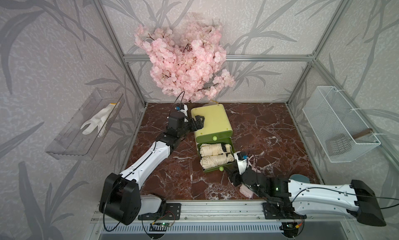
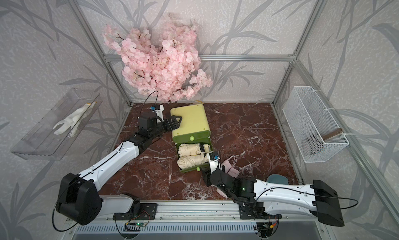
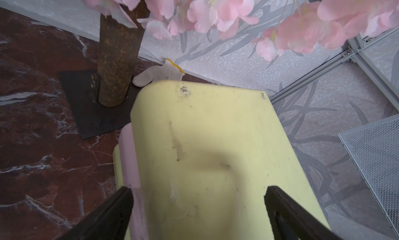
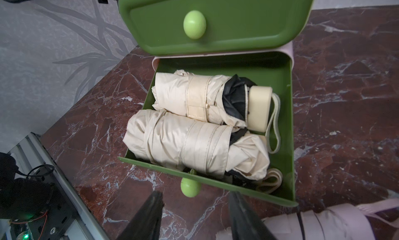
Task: Place the umbrella in the drawer by color
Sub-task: Close the drawer in the storage box.
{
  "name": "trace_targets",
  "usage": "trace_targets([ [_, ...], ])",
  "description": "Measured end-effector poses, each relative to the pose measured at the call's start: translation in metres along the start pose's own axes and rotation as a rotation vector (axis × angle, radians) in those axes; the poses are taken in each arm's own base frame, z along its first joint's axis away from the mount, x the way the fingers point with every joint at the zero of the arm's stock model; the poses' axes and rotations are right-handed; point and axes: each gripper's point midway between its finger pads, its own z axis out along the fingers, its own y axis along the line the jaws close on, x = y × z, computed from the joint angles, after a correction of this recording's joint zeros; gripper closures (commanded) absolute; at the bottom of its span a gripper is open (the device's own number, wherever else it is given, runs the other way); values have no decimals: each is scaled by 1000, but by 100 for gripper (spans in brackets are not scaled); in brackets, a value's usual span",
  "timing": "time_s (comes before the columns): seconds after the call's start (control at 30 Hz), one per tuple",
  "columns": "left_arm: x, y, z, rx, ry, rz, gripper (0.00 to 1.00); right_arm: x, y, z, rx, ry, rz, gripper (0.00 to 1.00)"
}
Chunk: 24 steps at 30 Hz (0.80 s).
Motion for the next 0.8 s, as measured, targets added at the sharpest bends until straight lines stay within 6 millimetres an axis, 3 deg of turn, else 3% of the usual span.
trace_targets([
  [0.23, 4, -1, 2, 17, 14, 0, 0, 33, 8, 15, 12, 80, 31, 48],
  [0.4, 16, 4, 3, 14, 40, -4, 0, 40, 10, 23, 15, 88, 57, 48],
  [0.8, 20, 0, 3, 32, 60, -3, 0, 59, 2, 30, 42, 121, 74, 48],
])
